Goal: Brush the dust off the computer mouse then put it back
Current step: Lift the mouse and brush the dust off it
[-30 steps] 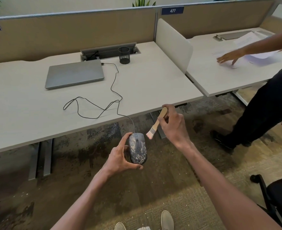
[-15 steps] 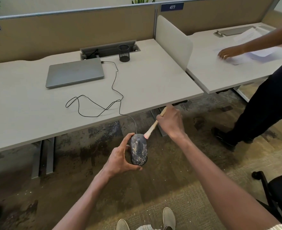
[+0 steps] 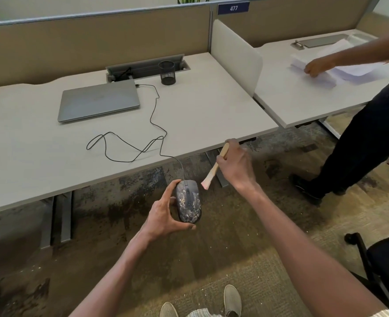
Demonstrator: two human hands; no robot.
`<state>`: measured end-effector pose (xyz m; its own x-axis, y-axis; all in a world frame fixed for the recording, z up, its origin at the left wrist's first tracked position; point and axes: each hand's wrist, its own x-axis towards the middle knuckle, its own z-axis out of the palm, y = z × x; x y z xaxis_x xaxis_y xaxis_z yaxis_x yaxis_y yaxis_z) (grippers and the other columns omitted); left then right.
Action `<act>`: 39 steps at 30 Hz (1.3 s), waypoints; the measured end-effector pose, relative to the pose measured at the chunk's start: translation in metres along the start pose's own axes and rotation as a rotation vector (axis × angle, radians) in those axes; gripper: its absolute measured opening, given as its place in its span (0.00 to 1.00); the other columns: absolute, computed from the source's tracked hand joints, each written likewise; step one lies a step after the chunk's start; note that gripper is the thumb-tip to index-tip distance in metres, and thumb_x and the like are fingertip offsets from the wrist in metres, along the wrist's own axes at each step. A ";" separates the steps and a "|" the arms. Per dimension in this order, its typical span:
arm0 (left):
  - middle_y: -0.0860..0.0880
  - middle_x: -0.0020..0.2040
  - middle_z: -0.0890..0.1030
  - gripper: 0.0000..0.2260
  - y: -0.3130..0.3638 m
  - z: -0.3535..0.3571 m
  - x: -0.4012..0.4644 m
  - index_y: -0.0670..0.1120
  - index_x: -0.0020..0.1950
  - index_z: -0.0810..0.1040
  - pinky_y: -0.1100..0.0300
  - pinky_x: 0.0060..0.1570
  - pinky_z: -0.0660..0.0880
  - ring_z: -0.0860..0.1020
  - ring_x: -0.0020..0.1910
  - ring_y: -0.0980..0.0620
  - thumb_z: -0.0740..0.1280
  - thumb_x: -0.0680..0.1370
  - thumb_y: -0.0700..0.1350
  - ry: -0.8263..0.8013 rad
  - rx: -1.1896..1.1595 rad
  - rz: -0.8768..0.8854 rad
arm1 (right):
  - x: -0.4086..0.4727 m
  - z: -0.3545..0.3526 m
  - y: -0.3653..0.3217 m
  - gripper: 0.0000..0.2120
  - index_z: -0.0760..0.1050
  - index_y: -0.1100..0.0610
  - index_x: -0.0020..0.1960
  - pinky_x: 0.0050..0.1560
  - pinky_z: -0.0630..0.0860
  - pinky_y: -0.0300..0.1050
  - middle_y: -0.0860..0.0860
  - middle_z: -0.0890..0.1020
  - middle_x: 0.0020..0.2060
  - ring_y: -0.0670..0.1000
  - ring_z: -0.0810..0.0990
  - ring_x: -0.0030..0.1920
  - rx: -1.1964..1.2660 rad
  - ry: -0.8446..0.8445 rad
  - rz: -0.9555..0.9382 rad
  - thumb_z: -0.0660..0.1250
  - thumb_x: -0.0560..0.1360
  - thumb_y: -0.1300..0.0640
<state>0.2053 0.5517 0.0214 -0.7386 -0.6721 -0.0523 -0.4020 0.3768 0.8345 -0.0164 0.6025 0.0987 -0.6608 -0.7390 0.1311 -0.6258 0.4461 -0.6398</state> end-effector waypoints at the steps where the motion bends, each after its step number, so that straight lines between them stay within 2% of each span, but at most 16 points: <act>1: 0.55 0.64 0.73 0.55 0.000 0.000 0.000 0.57 0.77 0.55 0.64 0.62 0.71 0.73 0.61 0.59 0.85 0.58 0.49 0.005 -0.010 -0.011 | -0.002 -0.003 0.003 0.14 0.72 0.63 0.62 0.33 0.77 0.37 0.51 0.80 0.40 0.50 0.82 0.38 0.016 0.009 -0.009 0.69 0.78 0.61; 2: 0.53 0.65 0.74 0.55 0.001 -0.001 0.001 0.56 0.77 0.55 0.62 0.63 0.71 0.73 0.62 0.58 0.85 0.58 0.49 0.010 -0.019 -0.017 | -0.005 -0.006 0.005 0.16 0.71 0.62 0.63 0.34 0.78 0.37 0.50 0.80 0.41 0.49 0.81 0.38 0.053 0.011 -0.018 0.70 0.78 0.60; 4: 0.47 0.69 0.74 0.56 0.002 -0.001 0.003 0.53 0.78 0.56 0.56 0.66 0.71 0.73 0.63 0.56 0.85 0.58 0.49 0.018 -0.026 -0.028 | -0.010 -0.012 0.006 0.18 0.70 0.60 0.66 0.40 0.83 0.43 0.50 0.81 0.43 0.49 0.84 0.40 0.155 0.001 -0.038 0.70 0.78 0.59; 6: 0.44 0.70 0.74 0.56 0.004 -0.001 0.005 0.51 0.78 0.56 0.53 0.66 0.72 0.74 0.64 0.54 0.85 0.58 0.49 0.027 -0.012 -0.032 | -0.015 -0.016 0.004 0.20 0.70 0.58 0.67 0.44 0.85 0.47 0.52 0.84 0.46 0.49 0.86 0.41 0.220 -0.003 -0.059 0.71 0.78 0.58; 12: 0.43 0.71 0.74 0.56 0.008 0.001 0.011 0.51 0.79 0.55 0.54 0.65 0.74 0.75 0.61 0.54 0.85 0.59 0.50 0.028 0.006 -0.024 | -0.025 -0.024 -0.008 0.22 0.70 0.56 0.68 0.42 0.85 0.47 0.53 0.86 0.46 0.48 0.87 0.41 0.285 0.002 -0.127 0.72 0.77 0.57; 17: 0.43 0.66 0.78 0.56 0.012 0.004 0.013 0.52 0.79 0.56 0.51 0.63 0.76 0.78 0.59 0.55 0.85 0.58 0.49 0.018 -0.032 -0.024 | -0.030 -0.020 -0.010 0.22 0.70 0.58 0.68 0.44 0.84 0.40 0.54 0.86 0.46 0.49 0.87 0.42 0.261 -0.023 -0.166 0.72 0.77 0.58; 21: 0.43 0.68 0.76 0.57 0.012 0.006 0.011 0.51 0.79 0.55 0.49 0.64 0.76 0.76 0.60 0.55 0.85 0.58 0.49 0.026 -0.043 -0.026 | -0.033 -0.020 -0.002 0.22 0.71 0.60 0.68 0.41 0.82 0.33 0.53 0.86 0.45 0.47 0.86 0.41 0.214 -0.004 -0.135 0.72 0.77 0.58; 25: 0.44 0.69 0.75 0.56 0.008 0.007 0.007 0.54 0.78 0.55 0.54 0.65 0.74 0.77 0.62 0.54 0.85 0.58 0.49 0.033 -0.043 -0.017 | -0.033 -0.023 0.006 0.19 0.71 0.62 0.66 0.41 0.84 0.41 0.53 0.84 0.43 0.49 0.85 0.41 0.123 0.027 -0.128 0.71 0.78 0.59; 31: 0.43 0.70 0.75 0.56 0.008 0.008 0.007 0.53 0.78 0.55 0.60 0.63 0.71 0.74 0.62 0.57 0.85 0.59 0.48 0.032 -0.034 -0.011 | -0.032 -0.027 -0.006 0.22 0.70 0.60 0.69 0.40 0.82 0.33 0.54 0.86 0.47 0.49 0.86 0.41 0.228 0.061 -0.113 0.71 0.78 0.58; 34: 0.43 0.71 0.74 0.56 0.012 0.009 0.007 0.53 0.78 0.55 0.55 0.64 0.72 0.73 0.61 0.57 0.85 0.59 0.48 0.041 -0.037 -0.012 | -0.032 -0.021 -0.013 0.23 0.69 0.60 0.69 0.36 0.78 0.27 0.54 0.86 0.47 0.49 0.86 0.41 0.229 0.049 -0.138 0.71 0.78 0.59; 36: 0.43 0.70 0.75 0.56 0.014 0.008 0.006 0.53 0.79 0.55 0.52 0.64 0.73 0.74 0.61 0.57 0.85 0.59 0.48 0.047 -0.039 -0.018 | -0.033 -0.018 -0.011 0.23 0.69 0.61 0.69 0.35 0.78 0.27 0.55 0.86 0.46 0.49 0.86 0.41 0.207 0.048 -0.137 0.71 0.77 0.59; 39: 0.43 0.67 0.77 0.56 0.010 0.007 0.005 0.53 0.79 0.55 0.54 0.63 0.74 0.76 0.59 0.57 0.85 0.58 0.50 0.055 -0.035 -0.028 | -0.032 -0.021 -0.001 0.21 0.70 0.61 0.68 0.33 0.79 0.31 0.54 0.84 0.43 0.50 0.86 0.40 0.130 0.062 -0.124 0.71 0.78 0.60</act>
<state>0.1941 0.5567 0.0263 -0.6958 -0.7167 -0.0465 -0.4025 0.3354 0.8518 -0.0029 0.6362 0.1109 -0.6087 -0.7501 0.2584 -0.6479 0.2821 -0.7075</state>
